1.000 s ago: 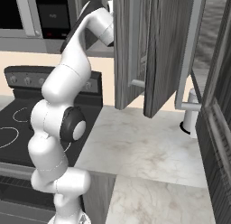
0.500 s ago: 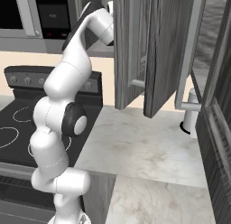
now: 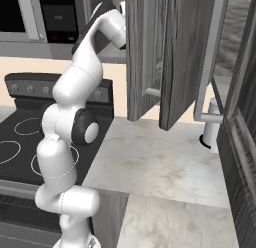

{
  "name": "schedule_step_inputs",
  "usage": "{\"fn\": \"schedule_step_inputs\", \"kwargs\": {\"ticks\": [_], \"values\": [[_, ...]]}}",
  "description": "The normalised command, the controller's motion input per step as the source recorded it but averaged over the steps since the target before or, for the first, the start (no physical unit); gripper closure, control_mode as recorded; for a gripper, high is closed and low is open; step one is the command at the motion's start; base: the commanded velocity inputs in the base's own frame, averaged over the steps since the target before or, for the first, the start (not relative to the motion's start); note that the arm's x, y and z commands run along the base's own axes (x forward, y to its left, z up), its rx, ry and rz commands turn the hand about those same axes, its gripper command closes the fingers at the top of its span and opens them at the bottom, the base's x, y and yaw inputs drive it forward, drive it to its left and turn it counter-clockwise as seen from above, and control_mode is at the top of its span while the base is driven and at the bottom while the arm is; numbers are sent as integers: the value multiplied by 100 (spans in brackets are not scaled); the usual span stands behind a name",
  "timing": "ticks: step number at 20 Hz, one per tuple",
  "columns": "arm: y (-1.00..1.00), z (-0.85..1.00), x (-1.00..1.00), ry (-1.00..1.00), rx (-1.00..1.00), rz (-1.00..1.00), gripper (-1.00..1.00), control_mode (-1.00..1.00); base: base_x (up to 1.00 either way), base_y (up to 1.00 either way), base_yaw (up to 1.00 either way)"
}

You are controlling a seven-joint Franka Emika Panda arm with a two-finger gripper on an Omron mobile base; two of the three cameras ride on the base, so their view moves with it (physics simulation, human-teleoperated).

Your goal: There is a bowl on the dining counter. Grab a lemon wedge from the fridge and place it in the bowl. Then get the liquor bottle and glass cup from the cabinet and place them next to the bowl.

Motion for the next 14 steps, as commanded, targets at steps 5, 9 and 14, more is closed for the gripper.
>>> {"fn": "schedule_step_inputs", "kwargs": {"ticks": [5, 9, 14], "values": [[0, -2, 7, 0, 0, 0, -100, -100, 0, 0, 0], [0, -16, 0, 2, -1, 0, -100, -100, 0, 0, 0], [0, -25, 0, 5, -3, 1, 100, -100, 0, 0, 0]]}}
